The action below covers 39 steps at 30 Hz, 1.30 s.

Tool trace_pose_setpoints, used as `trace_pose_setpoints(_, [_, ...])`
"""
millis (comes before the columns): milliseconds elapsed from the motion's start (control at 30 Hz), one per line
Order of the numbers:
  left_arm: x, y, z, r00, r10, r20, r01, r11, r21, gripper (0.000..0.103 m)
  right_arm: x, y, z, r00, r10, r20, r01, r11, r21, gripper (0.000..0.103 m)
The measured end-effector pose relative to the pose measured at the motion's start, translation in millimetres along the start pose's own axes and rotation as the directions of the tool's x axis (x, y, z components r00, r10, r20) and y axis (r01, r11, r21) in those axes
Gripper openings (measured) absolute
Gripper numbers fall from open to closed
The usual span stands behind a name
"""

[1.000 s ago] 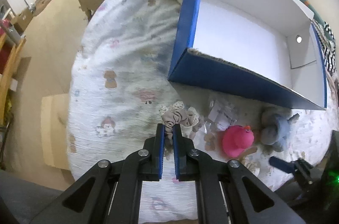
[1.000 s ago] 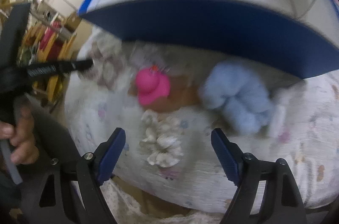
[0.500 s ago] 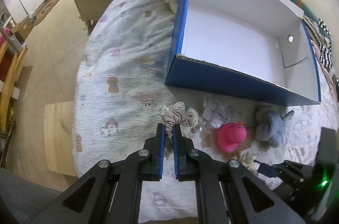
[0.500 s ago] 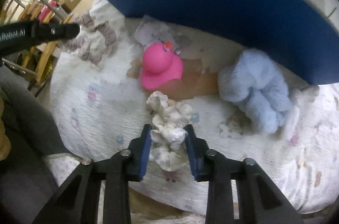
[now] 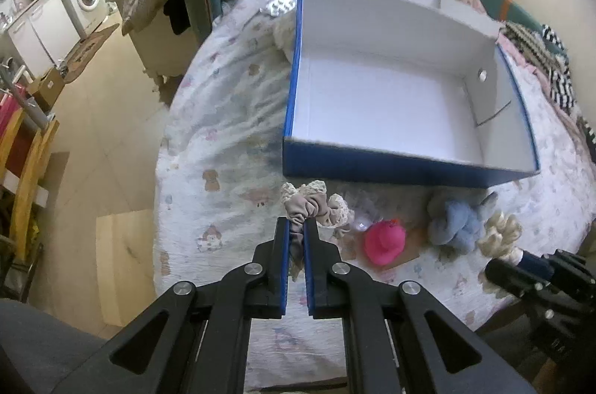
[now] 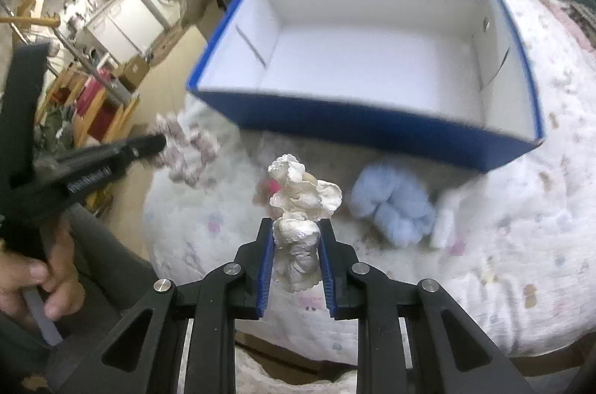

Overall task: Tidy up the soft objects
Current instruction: 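Carry both scrunchies into the box and open both tools to drop them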

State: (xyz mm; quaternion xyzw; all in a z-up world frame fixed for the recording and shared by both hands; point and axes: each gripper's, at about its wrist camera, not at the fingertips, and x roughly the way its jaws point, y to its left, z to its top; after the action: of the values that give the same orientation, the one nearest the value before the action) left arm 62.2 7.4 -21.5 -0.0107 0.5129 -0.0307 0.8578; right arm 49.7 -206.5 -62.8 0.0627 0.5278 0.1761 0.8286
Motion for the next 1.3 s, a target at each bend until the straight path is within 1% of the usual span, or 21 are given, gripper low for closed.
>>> trace_pose_setpoints(167, [-33.2,-6.7,16.8,0.996,-0.014,0.093,0.011,0.999,0.030,0.007,-32.7,-10.3,15.6,0.997,0.003,0.076,-0.004,1.000,0.021,0.025])
trace_pose_setpoints(267, [-48.7,-10.6,34.2,0.990,-0.024,0.141,0.018,0.999,0.044,0.007,-45.4,-11.6,31.7,0.994,0.008,0.113,-0.011,1.000,0.029,0.025])
trace_pose_setpoints(400, [-58.6,-21.9,60.9,0.984,-0.036,0.177,0.023,0.997,0.075,0.007,-64.7,-18.5,50.6,0.986,0.014,0.163,-0.020,0.999,0.037,0.025])
trace_pose_setpoints(500, [-56.9,-33.0,81.1,0.981,-0.032,0.189,0.013,0.995,0.104,0.007,-66.8,-24.1,66.8,0.987,0.025,0.161,-0.031,0.999,0.035,0.025])
trace_pose_setpoints(567, [-52.3,-40.2,93.8,0.982,-0.034,0.185,0.013,0.993,0.117,0.007,-67.5,-26.1,74.6,0.984,0.010,0.176,-0.016,1.000,0.027,0.025])
trace_pose_setpoints(667, [-43.4,-50.8,109.2,0.982,-0.038,0.184,0.013,0.991,0.136,0.007,-66.2,-32.4,88.1,0.983,0.008,0.182,-0.015,0.999,0.036,0.025])
trace_pose_setpoints(800, [-27.2,-60.1,120.5,0.984,-0.041,0.174,0.016,0.989,0.147,0.007,-59.0,-42.3,106.5,0.984,-0.005,0.177,-0.003,0.999,0.045,0.025])
trace_pose_setpoints(833, [-20.8,-62.1,122.8,0.987,-0.041,0.158,0.018,0.990,0.141,0.007,-56.2,-44.9,110.7,0.984,-0.010,0.176,0.002,0.999,0.048,0.025])
trace_pose_setpoints(967, [9.7,-68.4,125.5,0.991,-0.046,0.125,0.028,0.989,0.142,0.007,-39.1,-60.5,122.4,0.986,-0.030,0.163,0.018,0.997,0.074,0.025])
trace_pose_setpoints(1067, [32.9,-69.2,120.5,0.992,-0.042,0.116,0.024,0.988,0.155,0.007,-24.6,-72.7,126.2,0.987,-0.040,0.153,0.024,0.994,0.104,0.025])
trace_pose_setpoints(1233, [66.9,-70.1,120.0,0.996,-0.041,0.081,0.028,0.987,0.158,0.007,2.5,-88.4,130.0,0.994,-0.034,0.107,0.017,0.987,0.159,0.025])
trace_pose_setpoints(1300, [76.7,-71.1,121.6,0.997,-0.052,0.056,0.043,0.987,0.152,0.007,12.3,-90.7,130.5,0.994,-0.057,0.092,0.042,0.987,0.156,0.025])
